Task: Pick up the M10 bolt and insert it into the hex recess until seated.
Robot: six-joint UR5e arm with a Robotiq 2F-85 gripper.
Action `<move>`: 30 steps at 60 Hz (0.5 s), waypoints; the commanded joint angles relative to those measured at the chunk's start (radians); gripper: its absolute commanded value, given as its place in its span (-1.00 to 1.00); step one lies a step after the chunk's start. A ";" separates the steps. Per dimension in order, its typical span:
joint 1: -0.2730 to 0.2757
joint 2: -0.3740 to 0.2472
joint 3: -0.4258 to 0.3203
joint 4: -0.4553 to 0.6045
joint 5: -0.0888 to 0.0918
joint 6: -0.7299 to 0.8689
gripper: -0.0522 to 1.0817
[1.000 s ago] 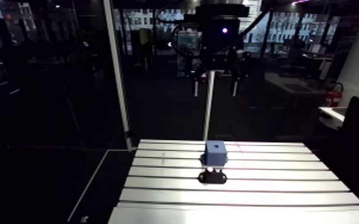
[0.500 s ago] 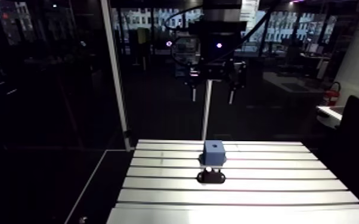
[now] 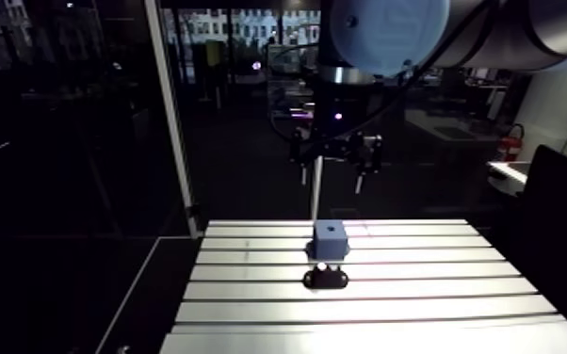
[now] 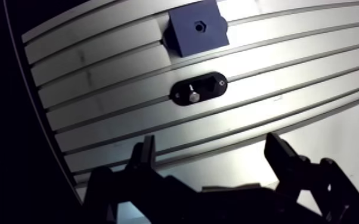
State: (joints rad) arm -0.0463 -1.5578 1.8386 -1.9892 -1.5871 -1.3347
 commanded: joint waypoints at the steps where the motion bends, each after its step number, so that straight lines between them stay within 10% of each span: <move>1: -0.004 0.007 0.087 -0.147 0.002 -0.003 -0.89; 16: -0.014 0.030 0.138 -0.233 0.006 -0.007 -0.89; 30: -0.049 0.056 0.185 -0.288 0.065 -0.010 -0.89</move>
State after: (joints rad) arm -0.0713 -1.5222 1.9842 -2.2269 -1.5571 -1.3410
